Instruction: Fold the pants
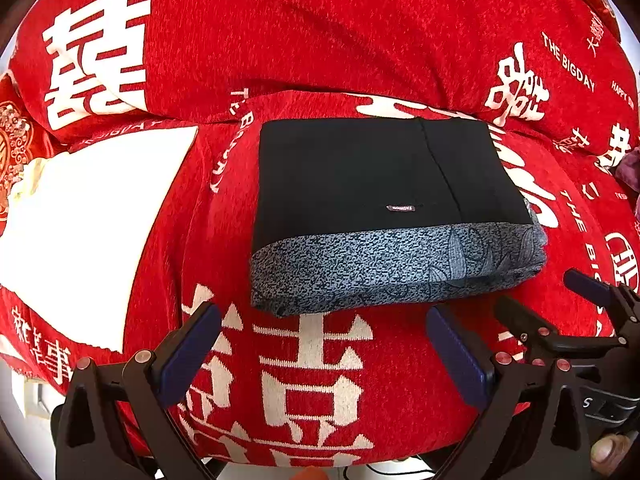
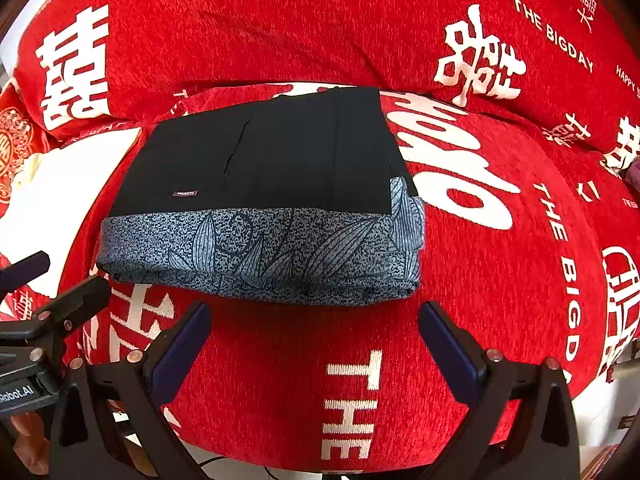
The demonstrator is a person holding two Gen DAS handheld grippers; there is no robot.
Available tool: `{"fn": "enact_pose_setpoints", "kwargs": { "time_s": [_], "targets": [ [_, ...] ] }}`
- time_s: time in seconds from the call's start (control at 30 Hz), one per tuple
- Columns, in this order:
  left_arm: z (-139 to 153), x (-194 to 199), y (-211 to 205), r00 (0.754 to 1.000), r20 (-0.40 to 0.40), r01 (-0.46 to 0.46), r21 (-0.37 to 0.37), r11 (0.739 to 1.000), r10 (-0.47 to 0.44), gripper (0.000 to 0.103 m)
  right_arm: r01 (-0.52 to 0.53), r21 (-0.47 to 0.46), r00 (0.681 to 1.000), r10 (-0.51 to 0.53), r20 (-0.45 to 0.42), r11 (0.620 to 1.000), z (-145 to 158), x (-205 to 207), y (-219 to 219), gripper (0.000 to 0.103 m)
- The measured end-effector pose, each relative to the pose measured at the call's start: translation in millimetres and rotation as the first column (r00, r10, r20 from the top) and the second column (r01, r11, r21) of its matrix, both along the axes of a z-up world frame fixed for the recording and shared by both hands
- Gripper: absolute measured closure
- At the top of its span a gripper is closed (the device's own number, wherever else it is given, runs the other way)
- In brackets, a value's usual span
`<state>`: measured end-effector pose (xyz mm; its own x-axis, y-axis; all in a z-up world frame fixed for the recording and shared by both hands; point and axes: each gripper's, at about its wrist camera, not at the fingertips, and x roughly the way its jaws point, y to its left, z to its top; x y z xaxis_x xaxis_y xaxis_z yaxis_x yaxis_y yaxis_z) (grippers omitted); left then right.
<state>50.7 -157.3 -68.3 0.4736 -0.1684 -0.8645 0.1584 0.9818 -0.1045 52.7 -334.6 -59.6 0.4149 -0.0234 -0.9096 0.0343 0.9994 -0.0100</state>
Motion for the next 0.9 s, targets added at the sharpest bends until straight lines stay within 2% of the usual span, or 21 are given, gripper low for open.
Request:
{"fn": "enact_pose_setpoints", "kwargs": {
  "time_s": [0.9],
  "targets": [
    [-7,25,-1,1.000,-0.022,0.009,0.034,0.999,-0.008,0.000,0.014,-0.026,0.999,-0.015,-0.049,1.000,-9,25,4,0.000]
  ]
}}
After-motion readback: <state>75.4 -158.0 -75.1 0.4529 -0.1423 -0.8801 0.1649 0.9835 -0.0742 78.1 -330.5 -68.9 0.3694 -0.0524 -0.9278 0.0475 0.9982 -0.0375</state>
